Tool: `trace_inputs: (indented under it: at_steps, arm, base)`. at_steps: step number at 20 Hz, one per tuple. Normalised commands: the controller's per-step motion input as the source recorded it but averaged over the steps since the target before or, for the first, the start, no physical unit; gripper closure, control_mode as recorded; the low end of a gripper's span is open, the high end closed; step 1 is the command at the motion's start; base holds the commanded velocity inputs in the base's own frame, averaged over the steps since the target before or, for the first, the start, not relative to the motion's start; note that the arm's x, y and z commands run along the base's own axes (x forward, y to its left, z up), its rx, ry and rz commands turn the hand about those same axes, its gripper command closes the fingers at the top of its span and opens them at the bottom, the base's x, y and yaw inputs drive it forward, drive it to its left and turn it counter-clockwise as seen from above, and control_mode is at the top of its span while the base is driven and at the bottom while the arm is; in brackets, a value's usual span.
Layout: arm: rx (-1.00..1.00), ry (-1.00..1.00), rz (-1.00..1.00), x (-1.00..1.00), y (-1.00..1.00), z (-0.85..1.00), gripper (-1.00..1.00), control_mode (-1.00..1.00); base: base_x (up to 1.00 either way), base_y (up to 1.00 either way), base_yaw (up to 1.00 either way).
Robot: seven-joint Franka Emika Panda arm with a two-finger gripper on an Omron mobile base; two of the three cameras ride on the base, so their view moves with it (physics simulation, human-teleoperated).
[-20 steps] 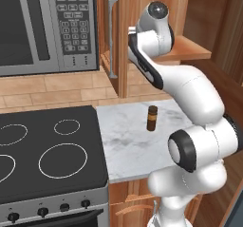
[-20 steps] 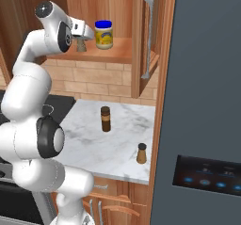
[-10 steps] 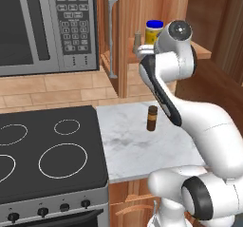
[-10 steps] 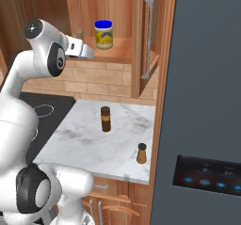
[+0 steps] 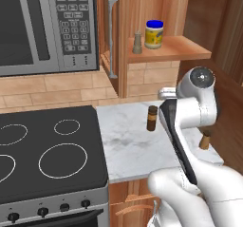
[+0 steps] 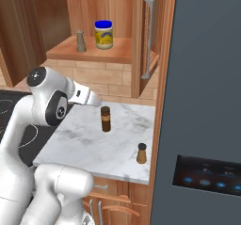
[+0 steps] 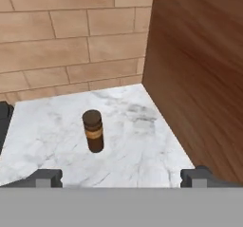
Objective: There are various items on the counter. Only move the condiments/shakers into the cabinet.
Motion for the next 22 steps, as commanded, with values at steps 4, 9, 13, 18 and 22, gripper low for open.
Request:
trace_inputs:
  at_steps: [4,9,13,18,22]
  arm:
    - [-0.05,0.26,-0.20,-1.00,-0.18,-1.00,-1.00,-1.00]
    - [0.00,0.15,-0.48,-0.42,-0.08,-0.58,-1.00,-1.00]
    - [0.00,0.03,-0.56,0.00,-0.07,-0.31,-1.00,-1.00]
    - [0.00,0.04,-0.37,0.03,-0.12,-0.16,-1.00,-1.00]
    - [0.00,0.00,0.00,0.13,-0.19,-0.14,-1.00,-1.00]
  base:
    - [0.00,0.00,0.00]
    - [0.00,0.00,0.00]
    - [0.00,0.00,0.00]
    - [0.00,0.00,0.00]
    - [0.00,0.00,0.00]
